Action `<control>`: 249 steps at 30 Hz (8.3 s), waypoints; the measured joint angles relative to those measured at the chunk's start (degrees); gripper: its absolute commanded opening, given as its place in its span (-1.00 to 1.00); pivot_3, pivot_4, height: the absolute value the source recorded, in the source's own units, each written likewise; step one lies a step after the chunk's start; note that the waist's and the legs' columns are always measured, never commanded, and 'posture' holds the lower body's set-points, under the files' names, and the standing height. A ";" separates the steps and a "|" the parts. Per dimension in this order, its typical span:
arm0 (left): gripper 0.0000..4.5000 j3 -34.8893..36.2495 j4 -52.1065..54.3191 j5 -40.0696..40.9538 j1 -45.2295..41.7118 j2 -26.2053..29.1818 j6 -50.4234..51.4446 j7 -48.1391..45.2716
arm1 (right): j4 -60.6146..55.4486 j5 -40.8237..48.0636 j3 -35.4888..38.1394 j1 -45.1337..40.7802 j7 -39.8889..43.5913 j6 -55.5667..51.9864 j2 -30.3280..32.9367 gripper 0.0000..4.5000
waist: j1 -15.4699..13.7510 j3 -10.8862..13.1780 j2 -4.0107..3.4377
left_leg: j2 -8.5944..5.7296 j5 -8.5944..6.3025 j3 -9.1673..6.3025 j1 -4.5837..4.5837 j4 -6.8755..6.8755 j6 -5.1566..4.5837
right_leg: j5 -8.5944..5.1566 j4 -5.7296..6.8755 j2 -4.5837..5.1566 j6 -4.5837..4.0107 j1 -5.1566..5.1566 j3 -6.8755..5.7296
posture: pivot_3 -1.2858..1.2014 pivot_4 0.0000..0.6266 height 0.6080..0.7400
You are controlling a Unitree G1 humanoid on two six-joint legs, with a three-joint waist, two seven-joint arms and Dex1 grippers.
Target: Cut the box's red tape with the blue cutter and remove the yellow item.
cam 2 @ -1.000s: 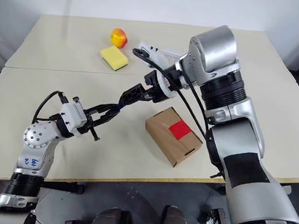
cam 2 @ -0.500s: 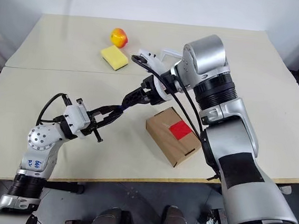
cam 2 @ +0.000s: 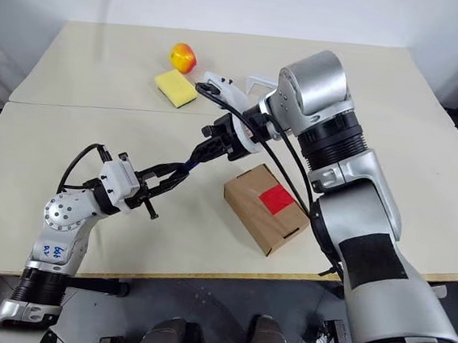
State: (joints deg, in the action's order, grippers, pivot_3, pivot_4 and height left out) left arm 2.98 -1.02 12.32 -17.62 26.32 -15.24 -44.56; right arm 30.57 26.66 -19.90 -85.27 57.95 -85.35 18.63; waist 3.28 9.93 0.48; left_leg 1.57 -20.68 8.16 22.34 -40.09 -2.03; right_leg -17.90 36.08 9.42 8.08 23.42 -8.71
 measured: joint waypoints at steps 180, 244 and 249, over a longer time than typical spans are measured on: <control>-1.00 -37.95 -8.57 -16.69 -45.55 -16.54 65.63 -6.20 | -53.33 82.51 9.25 43.53 -68.98 10.48 72.02 -0.93 | -5.56 -0.11 0.08 | 0.11 -0.07 -1.53 -0.09 -0.93 -0.30 | 0.02 -1.15 0.17 0.02 -1.96 -0.62 | 0.03 -0.52 1.00; -1.00 -19.31 1.03 0.96 -37.90 -5.24 74.76 -9.13 | -48.44 15.44 50.10 84.34 -26.83 33.81 40.91 0.99 | -6.01 -0.06 -1.02 | -0.67 0.21 -1.53 0.85 -0.96 -0.59 | 0.28 -1.00 0.22 0.27 -0.99 -0.21 | 0.03 -0.52 1.00; -1.00 -21.46 3.57 2.01 -33.75 -3.24 74.99 -9.28 | -46.56 11.41 34.63 69.09 -22.71 32.75 45.55 0.81 | -5.65 -0.03 -0.97 | -0.66 0.22 -1.60 0.84 -0.94 -0.56 | 0.27 -0.98 0.21 0.26 -1.00 -0.27 | 0.03 -0.52 1.00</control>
State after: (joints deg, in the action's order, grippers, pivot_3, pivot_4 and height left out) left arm -18.48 2.55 14.33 -51.37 23.08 59.75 -53.85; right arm -15.99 38.07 14.73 -16.18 35.24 -52.60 64.18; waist -2.37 9.90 -0.50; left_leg 0.92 -20.46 6.56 23.18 -41.03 -2.59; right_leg -17.62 35.10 9.62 8.34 22.42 -8.98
